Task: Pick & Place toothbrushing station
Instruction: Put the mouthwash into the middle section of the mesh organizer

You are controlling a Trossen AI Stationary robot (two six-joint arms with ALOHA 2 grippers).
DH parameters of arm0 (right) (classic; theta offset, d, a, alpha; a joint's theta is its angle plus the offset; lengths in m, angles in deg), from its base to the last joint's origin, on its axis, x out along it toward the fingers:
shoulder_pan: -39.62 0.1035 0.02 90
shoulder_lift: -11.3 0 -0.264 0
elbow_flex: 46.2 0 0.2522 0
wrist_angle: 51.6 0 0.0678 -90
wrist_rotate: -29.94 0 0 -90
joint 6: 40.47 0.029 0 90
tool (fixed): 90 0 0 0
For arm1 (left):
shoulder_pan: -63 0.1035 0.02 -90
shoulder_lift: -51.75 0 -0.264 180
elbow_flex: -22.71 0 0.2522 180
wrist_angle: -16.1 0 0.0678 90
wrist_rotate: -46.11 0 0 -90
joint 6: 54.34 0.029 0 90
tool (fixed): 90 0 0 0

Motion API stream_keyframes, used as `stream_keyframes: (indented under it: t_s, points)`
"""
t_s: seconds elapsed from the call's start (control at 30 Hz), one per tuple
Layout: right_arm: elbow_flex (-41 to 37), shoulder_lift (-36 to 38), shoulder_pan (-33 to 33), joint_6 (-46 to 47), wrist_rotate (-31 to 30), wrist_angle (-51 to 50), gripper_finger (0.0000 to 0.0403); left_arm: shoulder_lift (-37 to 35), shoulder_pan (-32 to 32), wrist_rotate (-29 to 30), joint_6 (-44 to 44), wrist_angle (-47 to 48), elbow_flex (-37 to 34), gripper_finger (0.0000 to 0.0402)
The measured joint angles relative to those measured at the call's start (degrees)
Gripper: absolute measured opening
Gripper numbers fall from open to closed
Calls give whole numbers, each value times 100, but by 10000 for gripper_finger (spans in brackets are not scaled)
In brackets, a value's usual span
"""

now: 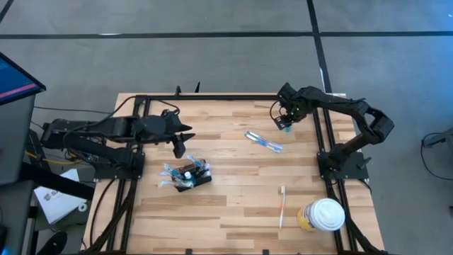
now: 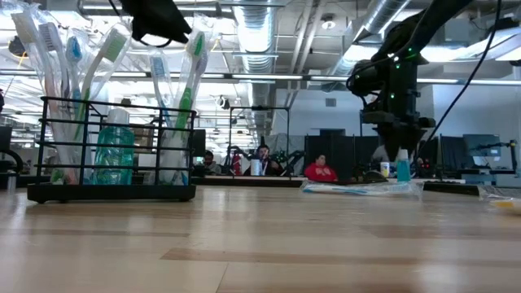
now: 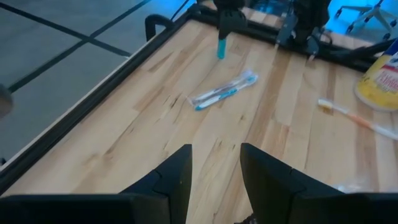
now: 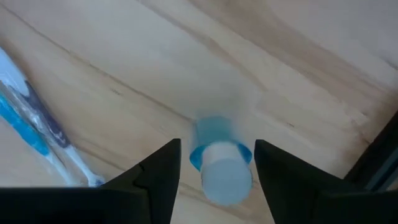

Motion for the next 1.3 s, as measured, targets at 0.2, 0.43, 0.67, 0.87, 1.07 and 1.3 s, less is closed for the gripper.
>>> stream_keyframes:
  t_s: [0.2,0.43,0.67,0.87,1.07,1.3]
  points:
    - [0,0,1,-2,2,-91,195,2,0,0,-2,-3,-299,131]
    - [-2,0,1,-4,1,-169,192,-16,0,2,-19,-151,-302,131]
    - [-2,0,7,-4,-1,-121,187,-17,0,0,-13,-183,-302,131]
    - [-425,7,-1,-7,6,242,189,-17,0,0,-4,-212,-300,131]
    - [-1007,4,-131,-222,4,1042,187,-17,0,0,0,-309,-300,131]
    - [-1205,4,-195,-312,8,1705,188,-17,0,0,0,-348,-298,131]
